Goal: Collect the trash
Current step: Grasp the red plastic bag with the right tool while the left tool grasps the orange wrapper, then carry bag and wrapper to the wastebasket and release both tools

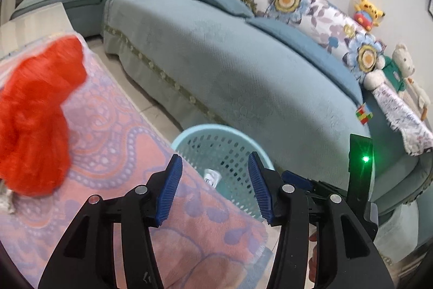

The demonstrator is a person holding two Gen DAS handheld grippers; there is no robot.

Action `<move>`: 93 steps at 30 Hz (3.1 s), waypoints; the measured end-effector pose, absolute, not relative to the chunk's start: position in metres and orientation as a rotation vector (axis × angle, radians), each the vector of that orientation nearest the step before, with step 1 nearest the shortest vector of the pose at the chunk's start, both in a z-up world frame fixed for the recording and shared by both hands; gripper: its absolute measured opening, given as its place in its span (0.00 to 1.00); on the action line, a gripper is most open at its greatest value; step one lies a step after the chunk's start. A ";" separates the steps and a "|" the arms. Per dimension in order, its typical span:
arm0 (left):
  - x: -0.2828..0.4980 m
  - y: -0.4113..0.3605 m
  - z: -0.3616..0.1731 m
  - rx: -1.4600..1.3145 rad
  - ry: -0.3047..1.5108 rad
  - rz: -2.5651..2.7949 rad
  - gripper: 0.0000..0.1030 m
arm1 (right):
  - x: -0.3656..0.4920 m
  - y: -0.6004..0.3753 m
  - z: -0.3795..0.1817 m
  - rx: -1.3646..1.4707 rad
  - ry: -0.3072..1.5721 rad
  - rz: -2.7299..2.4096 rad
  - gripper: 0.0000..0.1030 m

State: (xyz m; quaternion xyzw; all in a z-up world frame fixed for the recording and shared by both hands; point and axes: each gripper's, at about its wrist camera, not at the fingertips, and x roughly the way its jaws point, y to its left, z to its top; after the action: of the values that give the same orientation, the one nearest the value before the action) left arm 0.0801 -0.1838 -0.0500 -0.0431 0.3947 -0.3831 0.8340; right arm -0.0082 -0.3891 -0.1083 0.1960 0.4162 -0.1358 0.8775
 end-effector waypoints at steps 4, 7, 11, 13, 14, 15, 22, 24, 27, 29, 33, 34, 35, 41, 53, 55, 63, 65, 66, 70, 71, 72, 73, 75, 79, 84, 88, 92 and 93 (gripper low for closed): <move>0.067 -0.148 -0.018 -0.135 0.749 -0.792 0.62 | -0.005 -0.356 -0.069 0.339 0.768 -0.203 0.47; 0.054 -0.101 0.006 -0.130 0.671 -0.703 0.69 | 0.000 -0.324 -0.041 0.292 0.695 -0.117 0.47; 0.034 -0.034 0.027 -0.111 0.571 -0.514 0.77 | 0.014 -0.280 -0.017 0.246 0.624 -0.015 0.47; 0.023 0.004 0.033 -0.112 0.533 -0.405 0.79 | 0.024 -0.257 -0.010 0.225 0.595 0.029 0.47; 0.020 0.017 0.033 -0.116 0.520 -0.365 0.79 | 0.030 -0.248 -0.006 0.214 0.580 0.044 0.47; 0.015 0.034 0.034 -0.122 0.507 -0.317 0.81 | 0.032 -0.240 -0.005 0.205 0.567 0.059 0.47; -0.003 0.130 0.022 -0.140 0.503 -0.010 0.89 | 0.080 -0.190 -0.016 0.169 0.636 0.106 0.64; -0.005 0.155 0.011 -0.187 0.524 0.047 0.92 | 0.095 -0.182 -0.021 0.167 0.661 0.107 0.66; 0.004 0.188 -0.008 -0.296 0.588 0.057 0.92 | 0.112 -0.172 -0.030 0.174 0.686 0.113 0.72; 0.014 0.195 -0.021 -0.333 0.652 0.005 0.92 | 0.122 -0.166 -0.036 0.171 0.698 0.111 0.74; 0.034 0.192 -0.043 -0.361 0.764 -0.079 0.89 | 0.136 -0.154 -0.050 0.174 0.740 0.140 0.74; 0.039 0.188 -0.046 -0.352 0.789 -0.090 0.86 | 0.138 -0.151 -0.055 0.169 0.752 0.147 0.74; 0.040 0.184 -0.047 -0.335 0.800 -0.096 0.76 | 0.139 -0.148 -0.059 0.157 0.761 0.147 0.74; 0.051 0.162 -0.056 -0.246 0.859 -0.084 0.37 | 0.139 -0.136 -0.064 0.103 0.788 0.171 0.74; 0.023 0.151 -0.041 -0.268 0.755 -0.162 0.00 | 0.118 -0.127 -0.056 0.049 0.727 0.198 0.29; 0.017 0.147 -0.032 -0.282 0.727 -0.197 0.00 | 0.110 -0.133 -0.051 0.069 0.711 0.197 0.29; 0.007 0.097 0.013 -0.270 0.611 -0.339 0.00 | 0.068 -0.175 -0.011 0.120 0.632 0.169 0.29; 0.008 0.078 0.023 -0.272 0.578 -0.386 0.00 | 0.057 -0.192 0.001 0.131 0.612 0.142 0.29; 0.009 0.068 0.028 -0.269 0.566 -0.409 0.00 | 0.053 -0.199 0.005 0.134 0.605 0.133 0.29; 0.017 0.020 0.047 -0.235 0.534 -0.516 0.00 | 0.033 -0.238 0.021 0.143 0.568 0.042 0.29; 0.019 0.005 0.051 -0.221 0.529 -0.544 0.00 | 0.030 -0.247 0.022 0.148 0.565 0.020 0.29; 0.022 -0.011 0.055 -0.201 0.526 -0.566 0.00 | 0.026 -0.261 0.023 0.157 0.563 -0.014 0.29; 0.025 -0.025 0.057 -0.184 0.524 -0.581 0.00 | 0.023 -0.271 0.022 0.164 0.565 -0.036 0.29; 0.030 -0.058 0.059 -0.153 0.530 -0.635 0.00 | 0.018 -0.296 0.014 0.189 0.584 -0.089 0.29; 0.048 -0.113 0.042 -0.119 0.592 -0.724 0.00 | 0.014 -0.345 -0.018 0.280 0.644 -0.205 0.29; 0.080 -0.174 -0.013 -0.138 0.781 -0.842 0.00 | 0.009 -0.394 -0.072 0.377 0.753 -0.327 0.29; 0.086 -0.204 -0.058 -0.113 0.897 -0.859 0.00 | 0.013 -0.413 -0.111 0.444 0.865 -0.373 0.29; 0.083 -0.218 -0.084 -0.061 0.960 -0.878 0.00 | 0.016 -0.426 -0.148 0.517 0.970 -0.390 0.31; 0.083 -0.220 -0.087 -0.051 0.967 -0.883 0.00 | 0.017 -0.428 -0.155 0.530 0.990 -0.394 0.31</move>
State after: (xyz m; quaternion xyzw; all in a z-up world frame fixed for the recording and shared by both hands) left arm 0.0829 -0.2203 -0.0871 -0.0238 0.4497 -0.4104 0.7930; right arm 0.0167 -0.4278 -0.1550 0.2497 0.4664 -0.1854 0.8281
